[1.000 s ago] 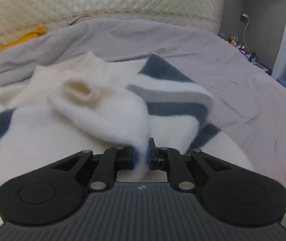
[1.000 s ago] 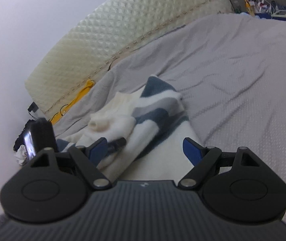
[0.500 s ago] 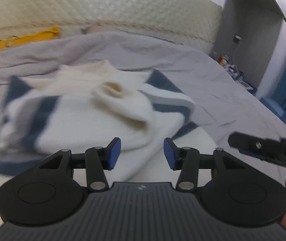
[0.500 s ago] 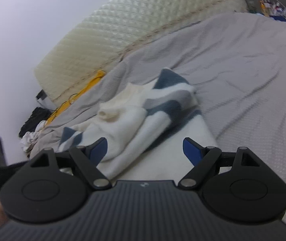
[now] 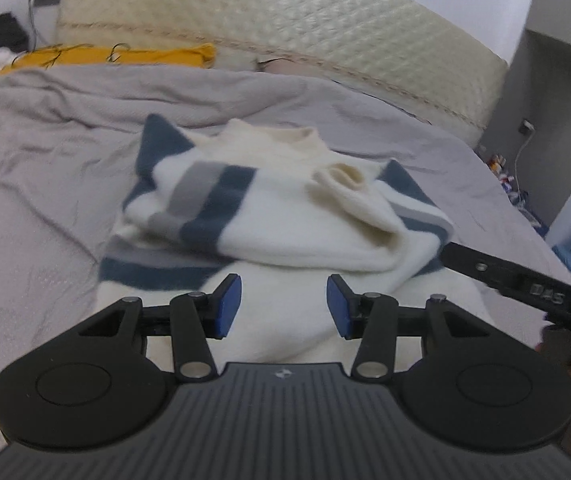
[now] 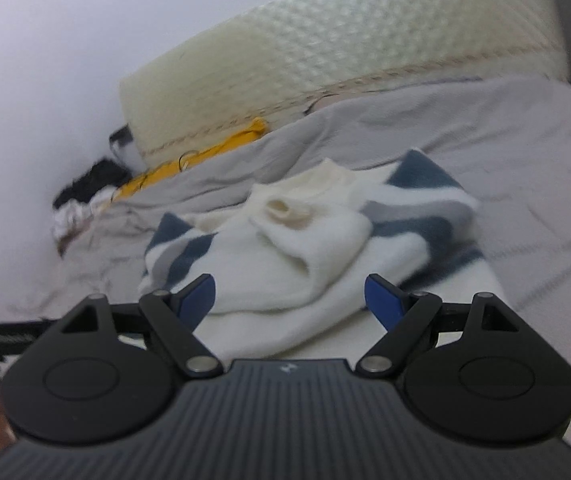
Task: Fold large clothes
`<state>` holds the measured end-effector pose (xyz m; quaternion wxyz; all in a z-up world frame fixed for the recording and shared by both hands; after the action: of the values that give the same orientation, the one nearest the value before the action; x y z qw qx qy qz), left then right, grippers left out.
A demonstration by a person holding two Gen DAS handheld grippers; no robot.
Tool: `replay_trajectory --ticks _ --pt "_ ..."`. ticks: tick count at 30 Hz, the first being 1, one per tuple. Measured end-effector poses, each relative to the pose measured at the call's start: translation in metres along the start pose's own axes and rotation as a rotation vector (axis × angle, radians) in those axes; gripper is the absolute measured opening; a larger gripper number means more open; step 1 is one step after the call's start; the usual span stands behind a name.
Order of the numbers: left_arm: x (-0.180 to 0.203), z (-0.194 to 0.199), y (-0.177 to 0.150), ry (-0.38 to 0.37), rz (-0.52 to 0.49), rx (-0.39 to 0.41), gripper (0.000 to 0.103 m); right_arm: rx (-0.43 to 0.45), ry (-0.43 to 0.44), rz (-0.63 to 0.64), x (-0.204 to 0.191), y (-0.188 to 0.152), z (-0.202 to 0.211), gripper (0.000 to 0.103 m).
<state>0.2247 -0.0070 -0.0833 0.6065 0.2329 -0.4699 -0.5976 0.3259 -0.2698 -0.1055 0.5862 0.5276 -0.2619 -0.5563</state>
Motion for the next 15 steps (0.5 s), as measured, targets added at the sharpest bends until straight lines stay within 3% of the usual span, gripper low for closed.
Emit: replay_trajectory --ticks 6,9,15 --pt "-0.009 -0.024 -0.008 -0.029 0.012 -0.042 0.053 -0.034 -0.048 0.133 0.001 -0.006 -0.049 0.077" --pt "-0.014 -0.036 -0.011 -0.083 0.112 -0.025 0.053 -0.043 -0.084 0.175 0.008 -0.008 -0.074 0.077" --pt "-0.029 -0.061 -0.020 -0.041 0.104 -0.033 0.053 -0.048 -0.139 0.178 0.020 -0.018 -0.118 0.077"
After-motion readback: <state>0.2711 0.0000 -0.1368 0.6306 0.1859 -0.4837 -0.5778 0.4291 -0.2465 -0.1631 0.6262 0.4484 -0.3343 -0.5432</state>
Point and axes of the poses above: each gripper's, at about its wrist camera, not at the fingertips, and z roughly against the way its jaws point, x to its right, y to its top, the point moved 9 cm from there along -z, roughly the way its jaws point, and after that the axes turned 6 degrees about x, right-handed, at the moved point
